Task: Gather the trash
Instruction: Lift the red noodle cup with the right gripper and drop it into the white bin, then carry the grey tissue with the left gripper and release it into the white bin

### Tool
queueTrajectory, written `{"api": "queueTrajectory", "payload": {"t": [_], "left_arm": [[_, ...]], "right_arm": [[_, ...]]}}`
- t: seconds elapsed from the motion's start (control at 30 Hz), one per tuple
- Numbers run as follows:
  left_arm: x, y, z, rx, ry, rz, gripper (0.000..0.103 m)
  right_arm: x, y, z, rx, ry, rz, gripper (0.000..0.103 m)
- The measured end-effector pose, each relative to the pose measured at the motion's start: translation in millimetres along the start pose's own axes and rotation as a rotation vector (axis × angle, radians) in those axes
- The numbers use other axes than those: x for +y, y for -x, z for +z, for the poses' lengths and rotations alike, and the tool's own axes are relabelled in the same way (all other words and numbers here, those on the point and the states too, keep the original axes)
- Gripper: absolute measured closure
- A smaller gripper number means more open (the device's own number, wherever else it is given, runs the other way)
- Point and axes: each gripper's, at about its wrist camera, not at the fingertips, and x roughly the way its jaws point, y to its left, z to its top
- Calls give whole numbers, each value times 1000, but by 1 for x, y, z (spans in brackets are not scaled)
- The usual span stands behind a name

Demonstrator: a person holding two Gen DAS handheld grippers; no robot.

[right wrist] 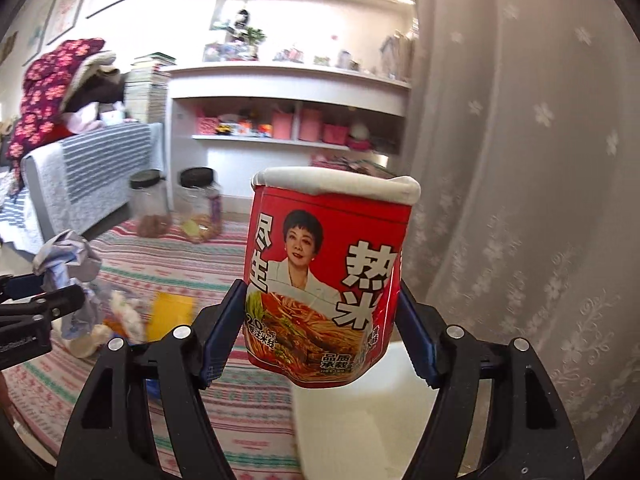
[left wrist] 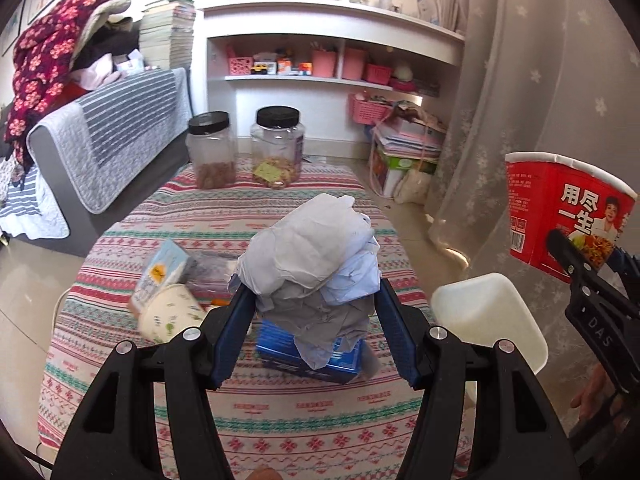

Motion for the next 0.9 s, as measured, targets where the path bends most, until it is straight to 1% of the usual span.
{"api": "queueTrajectory", "payload": {"t": [0.17, 0.27, 0.4, 0.47, 0.53, 0.6, 0.63, 0.67, 0.73, 0.77, 0.9], "left_arm": [[-25, -16, 0, 26, -19, -38, 42], [-41, -21, -1, 29, -41, -55, 42], [-61, -31, -7, 52, -67, -76, 42], [-69, -36, -9, 64, -77, -82, 42], [-78, -41, -12, 77, -87, -92, 42], [-88, -45, -14, 89, -97, -106, 42], [-92, -47, -14, 94, -100, -113, 42], [-98, -49, -15, 98, -105, -121, 42], [-110, -53, -17, 112, -116, -144, 42], [-115, -56, -18, 119, -120, -155, 42], [-138, -65, -23, 154, -133, -205, 42]], "right_arm": [[-30, -15, -13, 49, -49, -62, 34], [-48, -26, -21, 108, -78, -99, 34], [-72, -38, -36, 197, -140, -135, 34], [-79, -44, -42, 236, -148, -148, 33], [-84, -52, -51, 304, -149, -155, 33], [-88, -57, -58, 351, -162, -167, 32], [-90, -57, -60, 364, -163, -173, 30], [-93, -58, -61, 365, -163, -183, 24], [-100, -54, -60, 350, -172, -223, 16], [-105, -50, -60, 340, -184, -244, 14], [-127, -44, -64, 345, -218, -312, 13]]}}
